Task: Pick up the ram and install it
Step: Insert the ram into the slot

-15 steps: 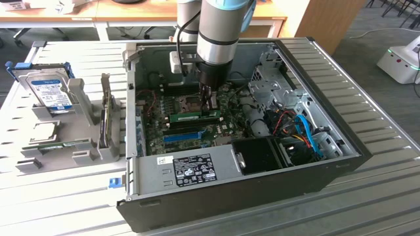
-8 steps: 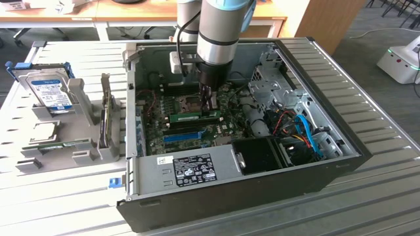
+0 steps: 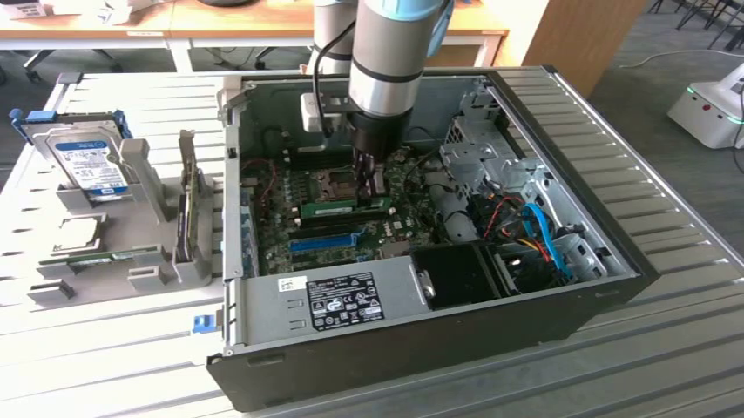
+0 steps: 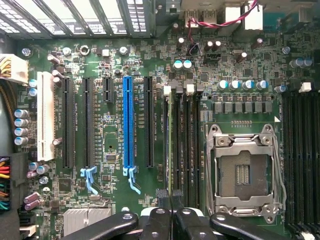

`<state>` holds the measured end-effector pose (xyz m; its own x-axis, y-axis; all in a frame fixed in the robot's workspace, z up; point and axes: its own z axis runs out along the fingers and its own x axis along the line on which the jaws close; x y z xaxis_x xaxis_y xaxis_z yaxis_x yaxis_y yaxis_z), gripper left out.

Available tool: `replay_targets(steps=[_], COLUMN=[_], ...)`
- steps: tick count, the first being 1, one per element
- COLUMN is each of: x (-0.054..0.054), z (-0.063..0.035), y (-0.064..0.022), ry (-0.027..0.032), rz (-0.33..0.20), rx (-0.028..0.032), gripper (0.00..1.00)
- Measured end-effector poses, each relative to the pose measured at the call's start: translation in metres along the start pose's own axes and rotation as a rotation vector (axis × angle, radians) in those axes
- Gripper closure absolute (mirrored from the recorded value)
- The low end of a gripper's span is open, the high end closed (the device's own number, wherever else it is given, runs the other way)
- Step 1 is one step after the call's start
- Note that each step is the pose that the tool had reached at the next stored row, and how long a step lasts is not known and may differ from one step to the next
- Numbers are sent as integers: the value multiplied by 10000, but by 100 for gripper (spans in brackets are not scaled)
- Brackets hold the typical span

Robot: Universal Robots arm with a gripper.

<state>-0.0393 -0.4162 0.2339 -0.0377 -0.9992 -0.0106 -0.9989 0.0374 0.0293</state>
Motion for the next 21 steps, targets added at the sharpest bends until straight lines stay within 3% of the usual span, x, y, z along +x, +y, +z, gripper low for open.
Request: replay_targets(steps=[21], x=[0], z=[33], y=[1], ry=[1], rz=[0], rx=[0], gripper=[88])
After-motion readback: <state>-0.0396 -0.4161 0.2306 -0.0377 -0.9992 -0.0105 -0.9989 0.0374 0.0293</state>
